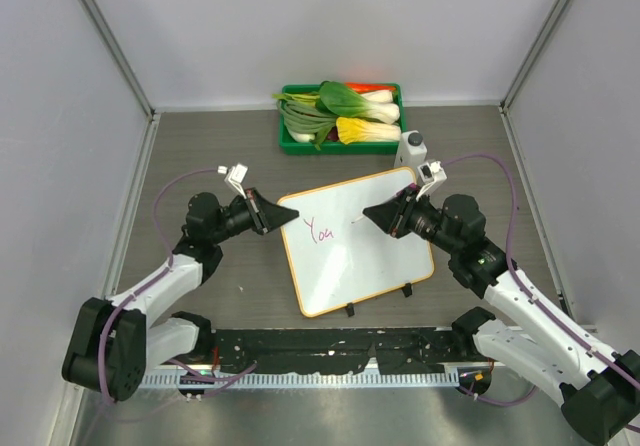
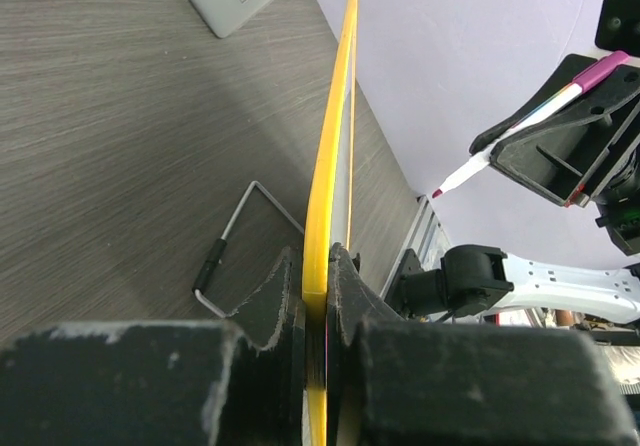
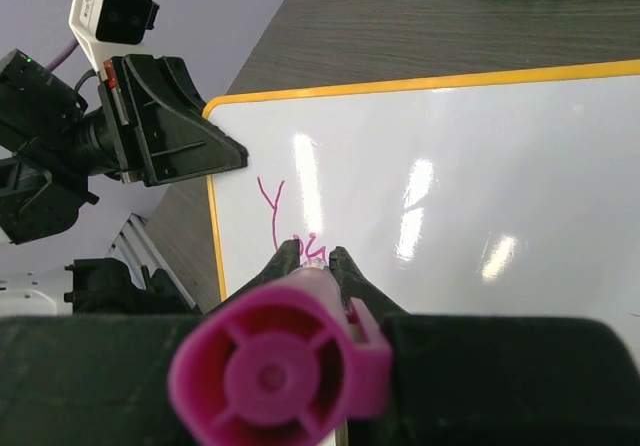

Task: Write a sentence on the whiteboard
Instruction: Adjust the whiteboard on the whiteboard stand.

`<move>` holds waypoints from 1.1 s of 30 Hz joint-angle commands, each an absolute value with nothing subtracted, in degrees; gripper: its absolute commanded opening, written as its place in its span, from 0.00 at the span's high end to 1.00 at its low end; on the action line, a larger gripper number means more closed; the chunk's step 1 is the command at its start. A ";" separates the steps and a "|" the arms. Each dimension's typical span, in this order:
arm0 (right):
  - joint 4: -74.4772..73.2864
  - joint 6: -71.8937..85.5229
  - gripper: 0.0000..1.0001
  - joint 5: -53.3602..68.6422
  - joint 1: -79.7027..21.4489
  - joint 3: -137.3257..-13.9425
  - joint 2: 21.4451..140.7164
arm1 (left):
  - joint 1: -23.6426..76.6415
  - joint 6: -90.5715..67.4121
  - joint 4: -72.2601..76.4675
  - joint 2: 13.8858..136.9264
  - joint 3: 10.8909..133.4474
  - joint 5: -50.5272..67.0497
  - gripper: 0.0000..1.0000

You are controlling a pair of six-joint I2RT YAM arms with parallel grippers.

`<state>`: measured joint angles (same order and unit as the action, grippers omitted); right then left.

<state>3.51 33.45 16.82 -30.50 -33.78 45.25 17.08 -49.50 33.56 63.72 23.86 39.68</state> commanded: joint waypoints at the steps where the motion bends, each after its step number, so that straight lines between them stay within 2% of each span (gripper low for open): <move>1: 3.78 29.80 0.99 13.90 -30.50 -33.84 44.82 | 16.00 -35.51 23.47 64.95 23.91 37.80 1.00; 14: 5.10 25.93 0.99 2.90 -39.02 -36.03 50.71 | 15.21 -26.19 9.41 63.46 25.31 21.37 0.99; 21: 5.80 26.54 0.99 2.90 -39.11 -36.47 50.89 | 15.29 -28.38 8.87 62.32 25.58 20.03 0.56; 23: 5.28 26.54 0.99 3.16 -39.20 -36.91 50.80 | 15.21 -29.96 10.62 61.09 24.61 21.88 0.38; 25: 4.84 26.54 0.99 3.16 -39.11 -37.26 50.45 | 15.29 -31.89 12.82 59.60 23.21 22.93 0.27; 29: 3.69 26.46 0.99 2.81 -39.11 -37.44 49.13 | 15.21 -36.72 16.87 54.94 19.35 25.31 0.16; 33: 2.81 26.45 0.99 2.81 -39.02 -37.44 47.99 | 15.21 -42.17 22.31 51.07 15.48 28.82 0.14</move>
<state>1.91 27.09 3.81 -38.89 -34.52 50.09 15.46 -37.23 16.16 54.08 18.59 26.15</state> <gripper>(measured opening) 0.197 0.855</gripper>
